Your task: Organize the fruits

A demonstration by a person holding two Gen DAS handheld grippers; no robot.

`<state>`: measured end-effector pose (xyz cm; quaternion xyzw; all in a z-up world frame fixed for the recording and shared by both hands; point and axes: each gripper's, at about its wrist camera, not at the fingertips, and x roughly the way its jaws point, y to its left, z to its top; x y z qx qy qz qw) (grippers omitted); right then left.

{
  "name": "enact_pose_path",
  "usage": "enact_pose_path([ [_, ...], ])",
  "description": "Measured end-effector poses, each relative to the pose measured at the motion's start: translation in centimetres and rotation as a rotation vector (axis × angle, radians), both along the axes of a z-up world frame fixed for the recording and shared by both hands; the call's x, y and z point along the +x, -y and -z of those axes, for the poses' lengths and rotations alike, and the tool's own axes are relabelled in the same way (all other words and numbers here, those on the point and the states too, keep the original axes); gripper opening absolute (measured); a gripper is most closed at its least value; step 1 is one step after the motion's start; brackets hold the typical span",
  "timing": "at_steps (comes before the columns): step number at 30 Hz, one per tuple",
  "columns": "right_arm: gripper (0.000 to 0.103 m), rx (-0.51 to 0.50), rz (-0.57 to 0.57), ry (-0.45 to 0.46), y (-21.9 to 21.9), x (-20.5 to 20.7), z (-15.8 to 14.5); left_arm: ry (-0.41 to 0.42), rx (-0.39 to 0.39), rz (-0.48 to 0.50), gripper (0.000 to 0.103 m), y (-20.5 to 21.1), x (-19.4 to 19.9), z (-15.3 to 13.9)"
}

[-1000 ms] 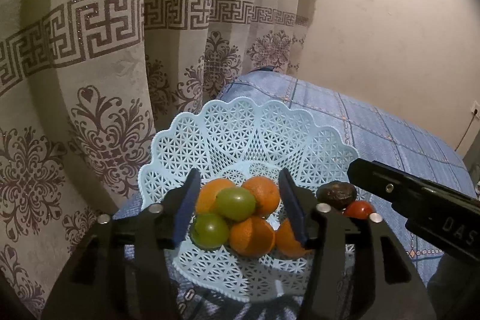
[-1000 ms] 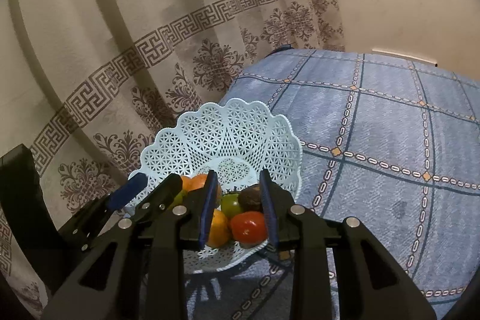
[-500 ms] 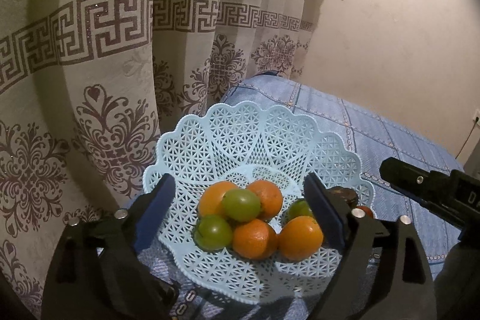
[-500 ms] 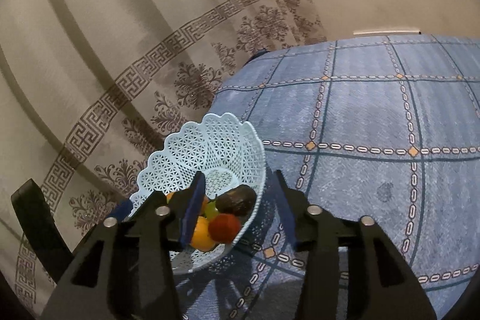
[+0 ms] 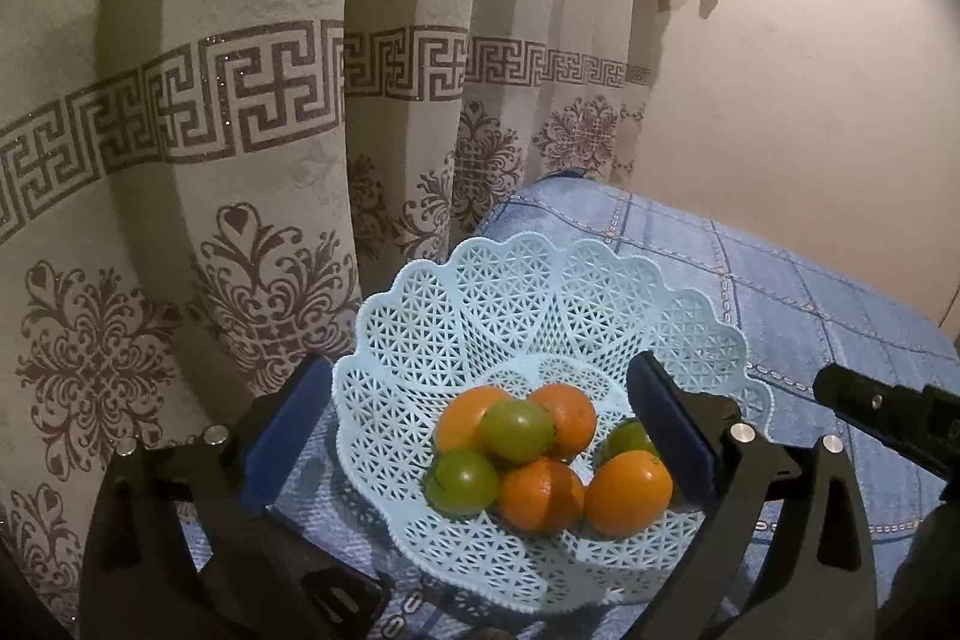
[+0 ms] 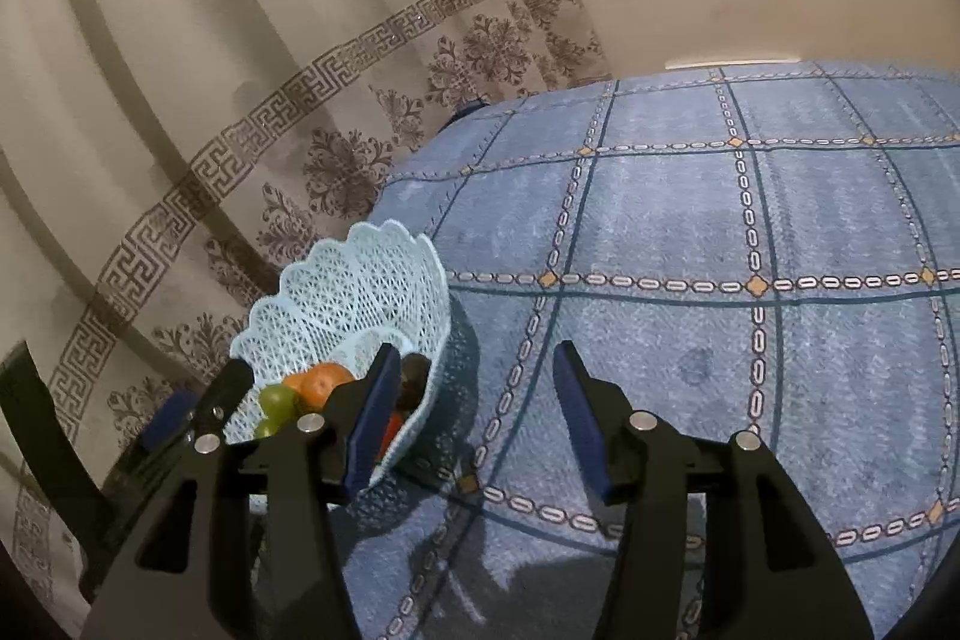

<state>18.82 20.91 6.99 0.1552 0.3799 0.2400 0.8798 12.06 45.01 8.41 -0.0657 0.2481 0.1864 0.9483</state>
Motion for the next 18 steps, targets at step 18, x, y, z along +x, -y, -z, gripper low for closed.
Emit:
enact_pose_path([
  [18, 0.09, -0.194, -0.049, 0.192, -2.4, -3.9, -1.6, 0.0, 0.072, -0.048, 0.1, 1.2, -2.9, -0.4],
])
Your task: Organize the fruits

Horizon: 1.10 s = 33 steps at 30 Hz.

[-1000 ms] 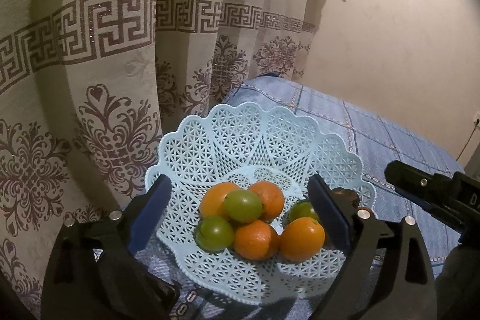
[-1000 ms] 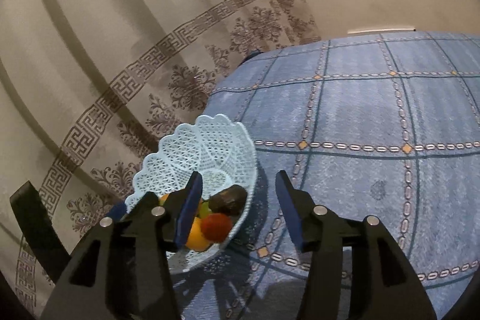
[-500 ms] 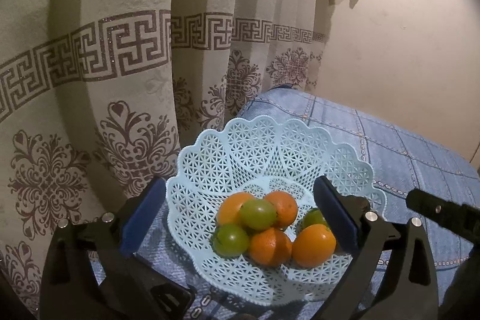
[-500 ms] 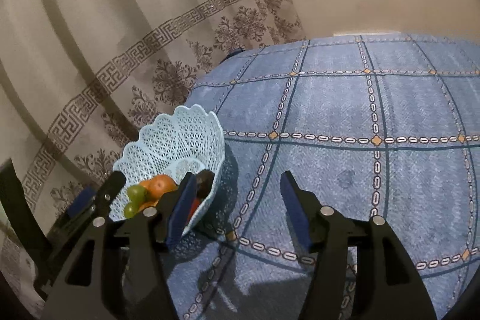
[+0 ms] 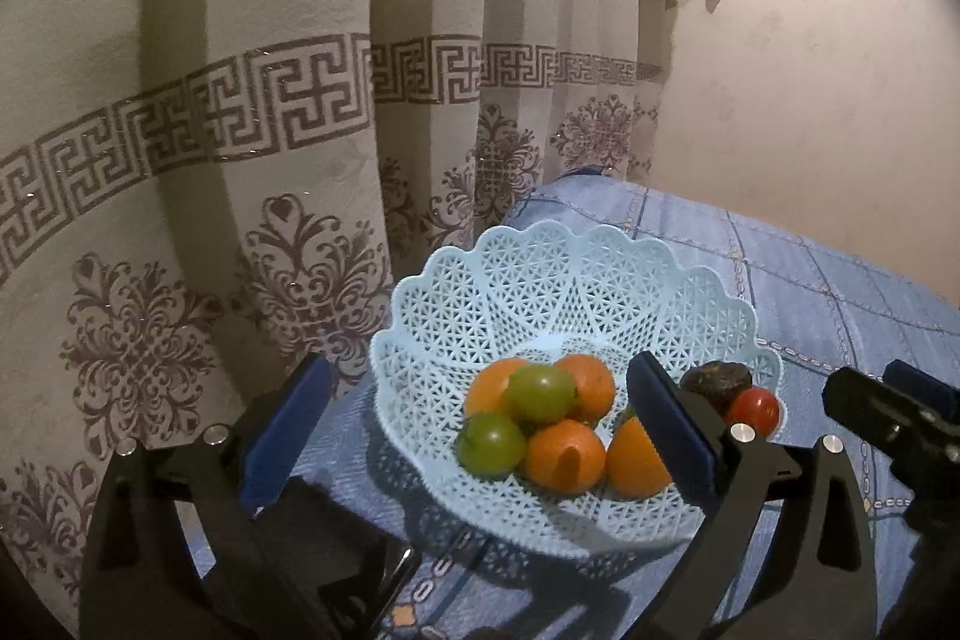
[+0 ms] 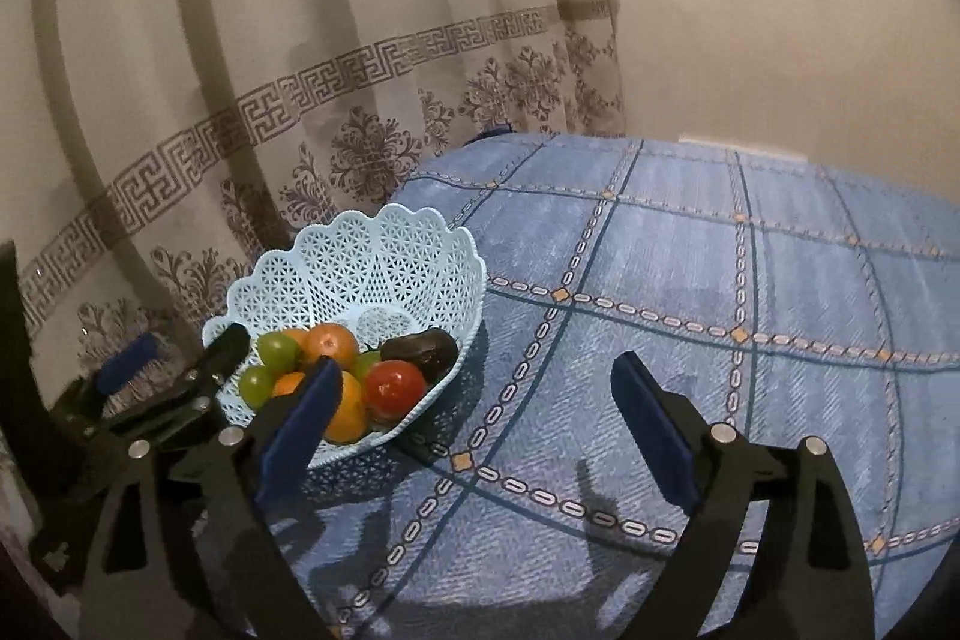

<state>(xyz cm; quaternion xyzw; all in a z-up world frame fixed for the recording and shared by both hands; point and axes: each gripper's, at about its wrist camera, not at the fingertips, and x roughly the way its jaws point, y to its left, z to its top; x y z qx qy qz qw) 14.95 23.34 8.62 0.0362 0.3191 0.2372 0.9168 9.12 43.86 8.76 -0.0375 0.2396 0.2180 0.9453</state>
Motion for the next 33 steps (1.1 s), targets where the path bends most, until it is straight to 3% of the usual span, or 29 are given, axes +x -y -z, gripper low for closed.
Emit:
enact_pose_path([
  [7, 0.091, -0.082, 0.006, 0.061, -0.6, -0.9, -0.4, -0.025, 0.059, 0.005, 0.1, 0.7, -1.8, 0.0],
  [9, 0.098, -0.08, 0.007, 0.071, -0.5, -1.1, -0.7, -0.031, 0.07, 0.004, 0.1, 0.8, -2.2, 0.0],
  [33, 0.098, -0.199, 0.024, 0.182, -1.3, -2.6, -2.2, -0.057, 0.167, 0.006, 0.1, 2.1, -3.8, -0.8],
])
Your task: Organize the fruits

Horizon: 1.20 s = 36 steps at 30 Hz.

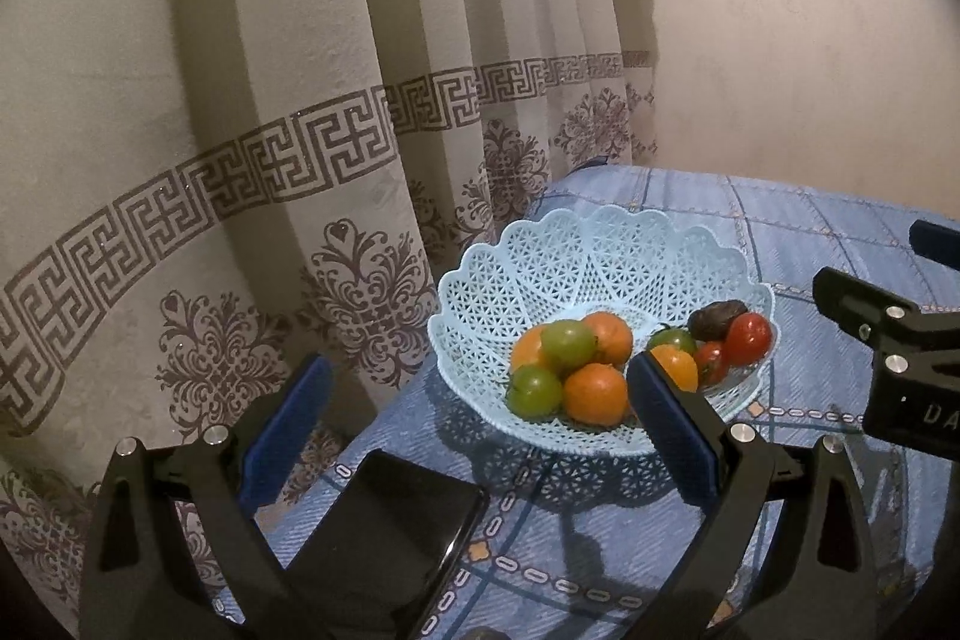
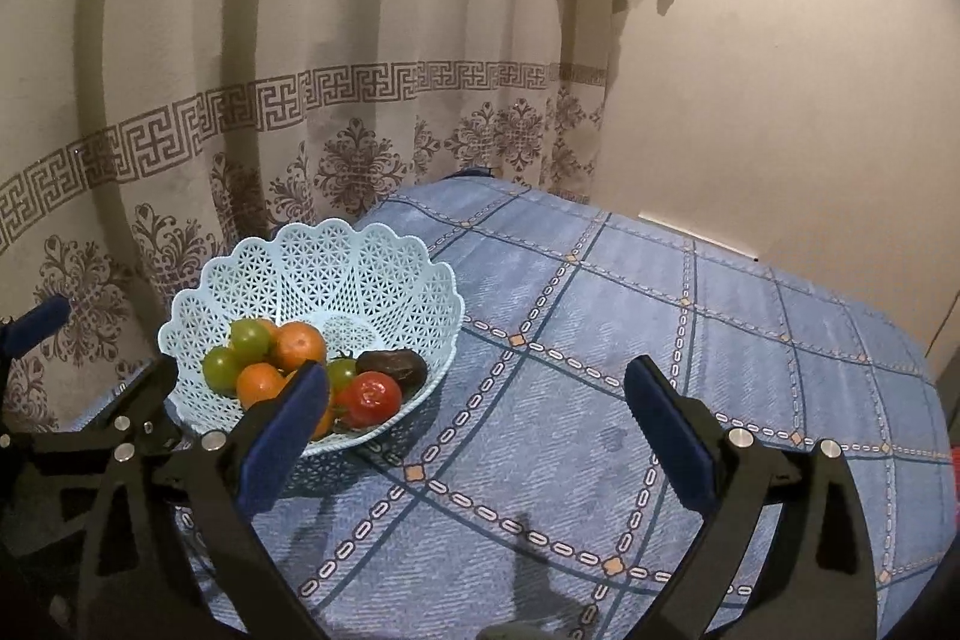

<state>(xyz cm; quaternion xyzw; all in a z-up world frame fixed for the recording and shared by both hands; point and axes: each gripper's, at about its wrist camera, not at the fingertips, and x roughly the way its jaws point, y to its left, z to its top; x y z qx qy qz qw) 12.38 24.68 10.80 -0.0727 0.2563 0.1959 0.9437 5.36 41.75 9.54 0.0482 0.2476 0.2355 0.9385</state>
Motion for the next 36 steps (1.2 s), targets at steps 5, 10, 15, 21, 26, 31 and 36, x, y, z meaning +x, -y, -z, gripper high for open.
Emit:
enact_pose_path([
  [5, 0.098, -0.008, -0.005, -0.01, -0.3, 0.1, 0.3, -0.01, 0.003, -0.003, 0.1, -0.2, 0.0, 0.3],
  [10, 0.098, -0.015, -0.007, -0.012, -0.3, 0.1, 0.5, -0.019, 0.009, 0.003, 0.1, -0.2, 0.1, 0.5],
  [15, 0.098, -0.031, -0.016, -0.016, -0.5, 0.1, 0.7, -0.027, 0.01, 0.006, 0.1, -0.2, 0.3, 0.8],
  [21, 0.098, -0.044, -0.021, -0.016, -0.8, 0.1, 0.9, -0.031, 0.009, 0.006, 0.1, -0.3, 0.3, 1.0],
  [26, 0.098, -0.045, -0.021, -0.017, -0.8, 0.1, 0.9, -0.035, 0.008, 0.007, 0.1, -0.4, 0.3, 1.0],
  [31, 0.098, -0.05, -0.024, -0.021, -0.8, 0.1, 1.2, -0.036, 0.01, 0.011, 0.1, -0.4, 0.4, 1.1],
  [36, 0.098, -0.054, -0.026, -0.022, -1.0, 0.1, 1.3, -0.04, 0.009, 0.011, 0.1, -0.3, 0.4, 1.1],
])
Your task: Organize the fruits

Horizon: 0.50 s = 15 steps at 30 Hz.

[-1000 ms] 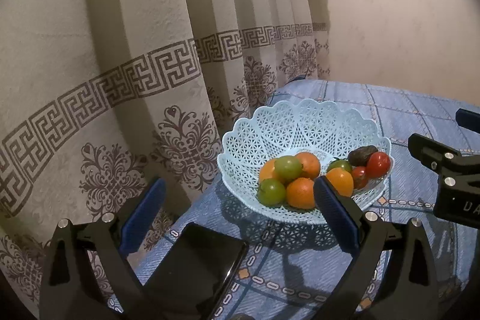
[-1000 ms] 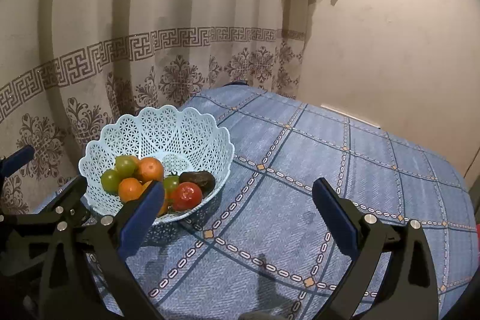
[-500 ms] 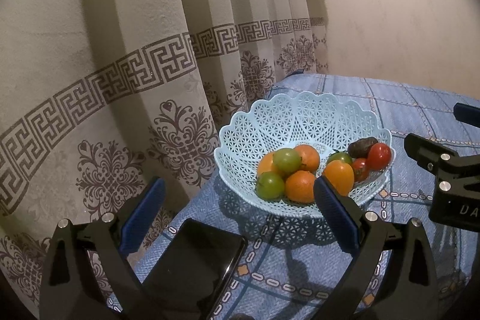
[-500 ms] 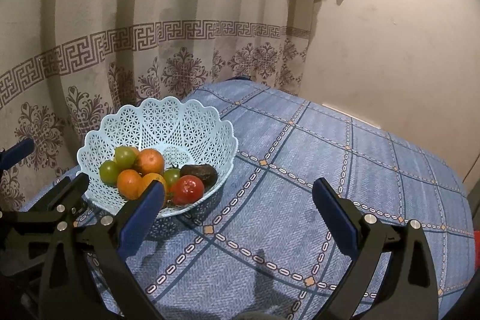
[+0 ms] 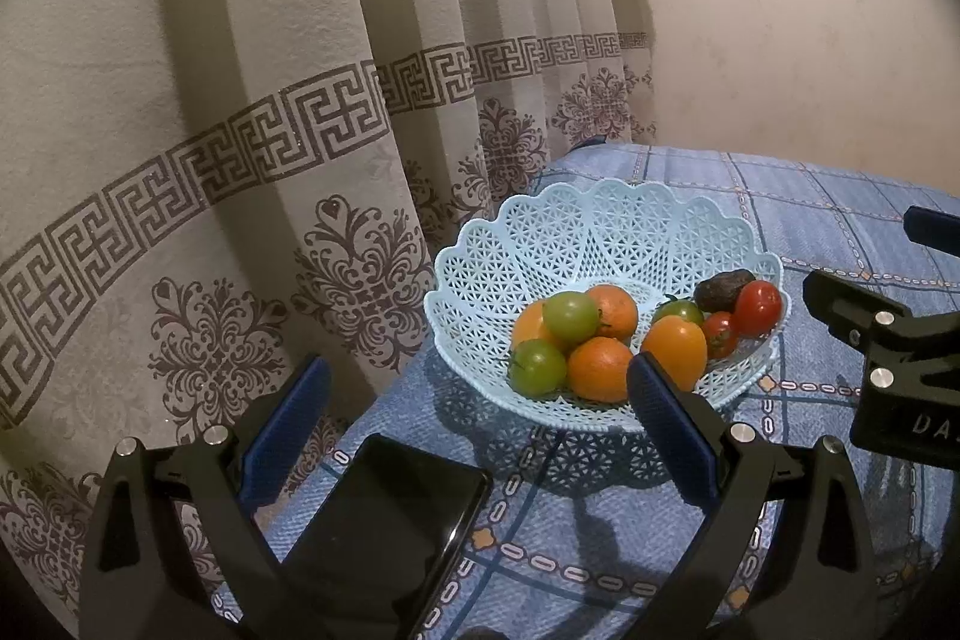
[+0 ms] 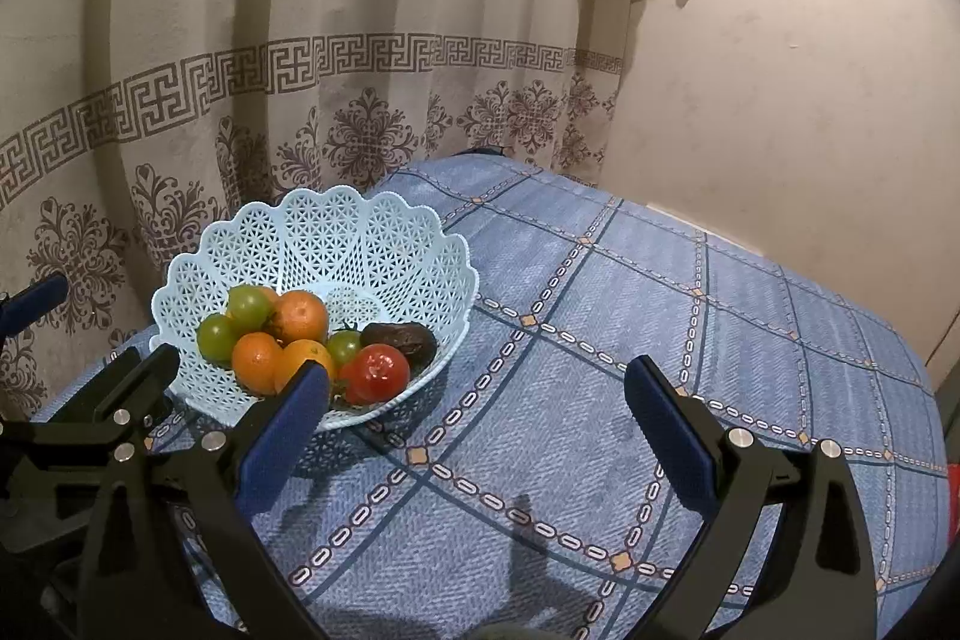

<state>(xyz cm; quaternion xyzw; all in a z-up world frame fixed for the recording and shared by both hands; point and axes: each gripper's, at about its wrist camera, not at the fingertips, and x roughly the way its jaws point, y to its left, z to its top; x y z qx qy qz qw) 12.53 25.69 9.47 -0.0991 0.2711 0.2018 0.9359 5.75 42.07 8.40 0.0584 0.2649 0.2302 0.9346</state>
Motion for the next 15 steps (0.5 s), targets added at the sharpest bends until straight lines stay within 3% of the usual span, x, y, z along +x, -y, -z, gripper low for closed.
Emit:
enact_pose_path([
  [15, 0.098, 0.0, -0.009, 0.014, -0.05, -0.27, 0.09, -0.001, 0.0, 0.002, 0.1, 0.16, -0.03, -0.04],
])
